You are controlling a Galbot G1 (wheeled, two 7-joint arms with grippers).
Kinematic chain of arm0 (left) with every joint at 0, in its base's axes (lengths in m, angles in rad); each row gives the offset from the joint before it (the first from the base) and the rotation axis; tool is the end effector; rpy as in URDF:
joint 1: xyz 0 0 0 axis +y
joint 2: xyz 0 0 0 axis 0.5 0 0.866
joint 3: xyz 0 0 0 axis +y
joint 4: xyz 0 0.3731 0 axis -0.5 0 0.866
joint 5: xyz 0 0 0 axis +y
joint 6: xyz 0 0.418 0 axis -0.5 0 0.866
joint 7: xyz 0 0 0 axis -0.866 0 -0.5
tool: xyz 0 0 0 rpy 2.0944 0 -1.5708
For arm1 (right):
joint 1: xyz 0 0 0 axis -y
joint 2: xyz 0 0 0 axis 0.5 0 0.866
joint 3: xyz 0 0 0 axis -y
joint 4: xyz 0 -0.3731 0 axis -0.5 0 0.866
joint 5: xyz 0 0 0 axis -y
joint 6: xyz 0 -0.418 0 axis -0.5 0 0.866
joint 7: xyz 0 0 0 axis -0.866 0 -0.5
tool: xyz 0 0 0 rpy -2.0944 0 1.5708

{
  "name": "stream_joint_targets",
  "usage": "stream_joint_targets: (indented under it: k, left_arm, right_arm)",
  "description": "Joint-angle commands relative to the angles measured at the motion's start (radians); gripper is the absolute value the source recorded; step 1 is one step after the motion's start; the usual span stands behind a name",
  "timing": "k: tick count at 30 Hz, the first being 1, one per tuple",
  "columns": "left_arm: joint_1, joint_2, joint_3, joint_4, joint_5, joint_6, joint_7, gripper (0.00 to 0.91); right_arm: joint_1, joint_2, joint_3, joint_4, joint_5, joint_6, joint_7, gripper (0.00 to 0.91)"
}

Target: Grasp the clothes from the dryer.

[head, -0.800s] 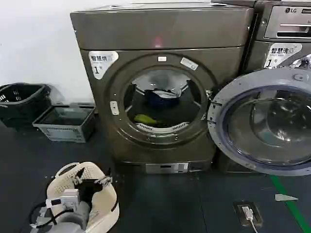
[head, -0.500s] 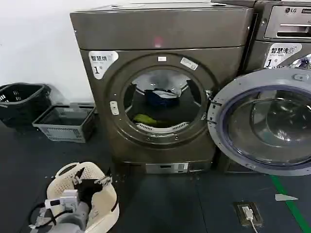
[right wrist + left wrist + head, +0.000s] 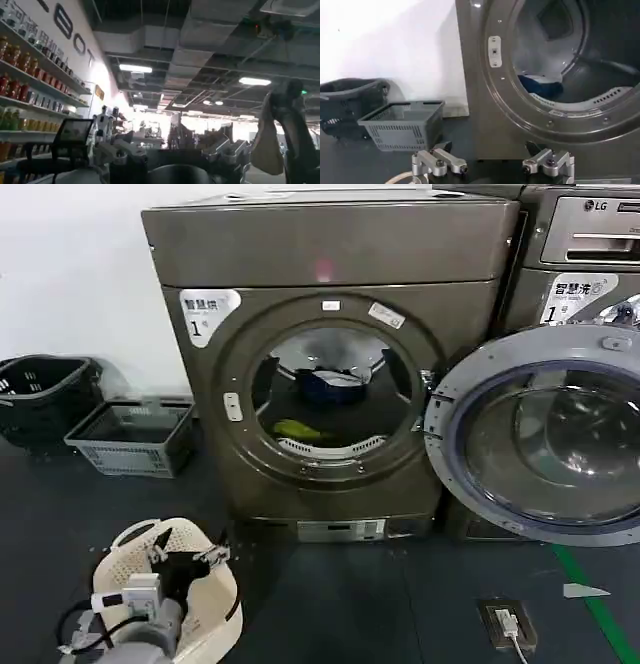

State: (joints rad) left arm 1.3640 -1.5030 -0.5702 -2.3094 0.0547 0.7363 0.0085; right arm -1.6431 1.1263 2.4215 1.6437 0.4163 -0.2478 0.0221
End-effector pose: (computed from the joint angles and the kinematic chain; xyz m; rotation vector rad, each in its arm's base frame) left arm 0.2652 0.0206 -0.1822 0.0813 -2.8229 -0.1700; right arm -0.1892 -0.5038 -0.0404 2.1380 1.9900 -0.4833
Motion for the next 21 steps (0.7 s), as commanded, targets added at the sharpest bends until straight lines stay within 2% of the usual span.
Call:
stream_joint_targets:
  k: [1,21]
  left_arm:
    - [-0.003,-0.001,0.003,0.004,0.001,0.049,0.0,0.907]
    - [-0.007,-0.011,0.004,0.019,0.007,0.049,-0.001,0.907]
  right_arm:
    - [0.002,0.0,-0.009,0.002,-0.003,-0.003,0.013,0.907]
    - [0.017,0.004,-0.027,-0.001,-0.004,0.003,0.021,0.907]
